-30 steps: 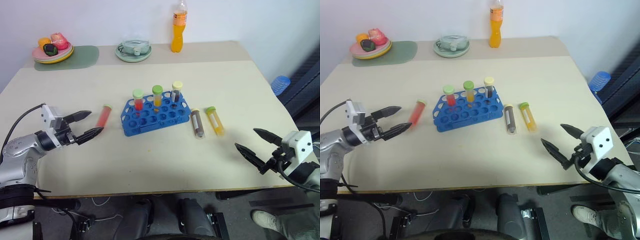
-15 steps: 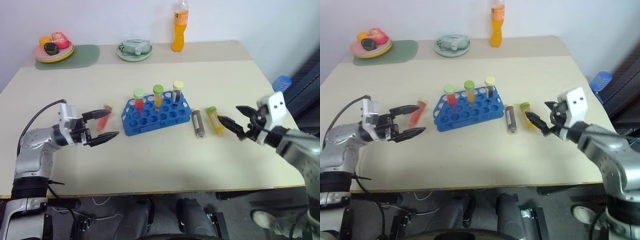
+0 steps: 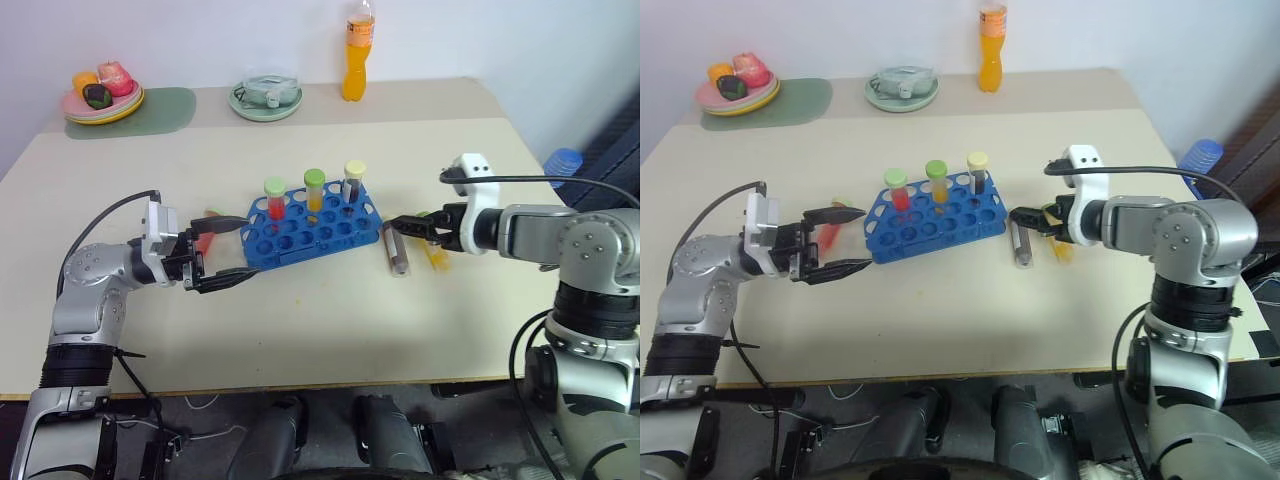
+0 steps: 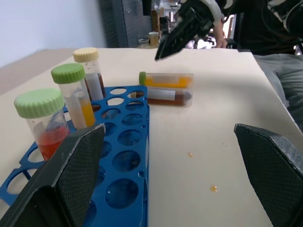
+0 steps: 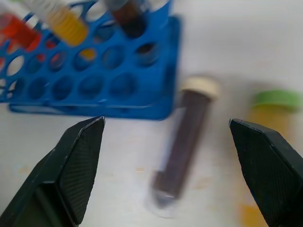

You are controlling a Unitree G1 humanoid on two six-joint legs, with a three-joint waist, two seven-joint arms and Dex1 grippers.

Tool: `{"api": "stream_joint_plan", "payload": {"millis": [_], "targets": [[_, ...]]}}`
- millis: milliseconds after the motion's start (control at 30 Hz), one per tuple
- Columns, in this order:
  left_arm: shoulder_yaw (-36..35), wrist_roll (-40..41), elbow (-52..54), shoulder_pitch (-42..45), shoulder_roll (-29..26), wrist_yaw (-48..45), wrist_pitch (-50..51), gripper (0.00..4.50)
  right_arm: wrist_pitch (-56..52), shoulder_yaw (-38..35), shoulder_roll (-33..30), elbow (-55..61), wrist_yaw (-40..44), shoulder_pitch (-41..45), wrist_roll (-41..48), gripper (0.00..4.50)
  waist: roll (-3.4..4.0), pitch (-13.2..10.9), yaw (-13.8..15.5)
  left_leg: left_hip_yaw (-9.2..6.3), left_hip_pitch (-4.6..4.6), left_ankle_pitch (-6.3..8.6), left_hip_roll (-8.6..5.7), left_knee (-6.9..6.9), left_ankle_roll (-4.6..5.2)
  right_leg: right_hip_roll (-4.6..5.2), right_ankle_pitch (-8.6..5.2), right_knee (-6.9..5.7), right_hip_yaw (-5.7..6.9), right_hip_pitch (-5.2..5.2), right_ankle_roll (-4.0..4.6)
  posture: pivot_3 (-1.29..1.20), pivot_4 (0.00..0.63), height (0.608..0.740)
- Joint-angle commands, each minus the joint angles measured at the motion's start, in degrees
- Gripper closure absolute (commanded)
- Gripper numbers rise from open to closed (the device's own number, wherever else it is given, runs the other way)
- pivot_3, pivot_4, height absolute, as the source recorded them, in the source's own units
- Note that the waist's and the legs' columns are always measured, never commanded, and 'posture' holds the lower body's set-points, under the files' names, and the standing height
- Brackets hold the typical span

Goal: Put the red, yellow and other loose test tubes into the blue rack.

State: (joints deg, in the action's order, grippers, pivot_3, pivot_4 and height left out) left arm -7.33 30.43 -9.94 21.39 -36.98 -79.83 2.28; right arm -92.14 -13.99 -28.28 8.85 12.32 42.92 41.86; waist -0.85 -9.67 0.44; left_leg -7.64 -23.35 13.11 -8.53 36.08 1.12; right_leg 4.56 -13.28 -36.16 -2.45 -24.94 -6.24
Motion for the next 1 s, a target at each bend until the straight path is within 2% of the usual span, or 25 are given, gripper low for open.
{"api": "stream_joint_plan", "payload": {"millis": [33,533,867,933,1000], "targets": [[-0.04,0.34,2.24,0.04,-0.5,-0.23,0.27,0.02,-0.36,0.57,0.72,-0.93,-1.31,2.46,0.63,0.16,0.01,0.0,0.03,0.0,0.0,0.0,0.0,0.0,0.0,0.0,0.0,0.0,0.0,0.0,0.0,0.0,0.15,0.74],[-1.23,0.94,6.73,-4.02,-1.1,1.38,1.79,0.02,3.71,6.63,4.36,-11.0,-0.4,5.46,-7.91,0.16,0.02,0.0,-1.29,0.01,0.0,-0.01,0.0,-0.04,-0.02,-0.02,0.0,-0.07,0.01,-0.06,0.0,0.0,0.15,0.74],[-1.5,0.94,8.31,-5.93,-1.07,2.66,1.88,0.02,11.89,15.09,5.52,-17.3,2.63,6.58,-14.74,0.16,0.03,0.0,-1.34,0.01,0.0,-0.02,0.0,-0.05,-0.04,-0.03,0.0,-0.08,0.01,-0.08,0.0,0.0,0.15,0.74],[-1.55,0.98,8.65,-6.3,-1.03,2.97,1.87,0.0,13.38,17.5,5.07,-17.14,3.61,6.25,-16.08,0.74,0.04,0.0,-1.43,0.01,0.0,-0.02,0.0,-0.03,-0.04,-0.03,0.01,-0.07,0.0,-0.07,0.0,0.0,0.15,0.74],[-1.63,0.98,8.88,-6.6,-1.01,3.18,1.82,0.0,14.85,19.85,4.59,-16.77,4.7,5.79,-17.36,1.54,0.04,0.0,-1.46,0.01,0.0,-0.03,0.0,-0.05,-0.05,-0.04,0.01,-0.08,0.0,-0.09,0.01,0.0,0.15,0.74]]}}
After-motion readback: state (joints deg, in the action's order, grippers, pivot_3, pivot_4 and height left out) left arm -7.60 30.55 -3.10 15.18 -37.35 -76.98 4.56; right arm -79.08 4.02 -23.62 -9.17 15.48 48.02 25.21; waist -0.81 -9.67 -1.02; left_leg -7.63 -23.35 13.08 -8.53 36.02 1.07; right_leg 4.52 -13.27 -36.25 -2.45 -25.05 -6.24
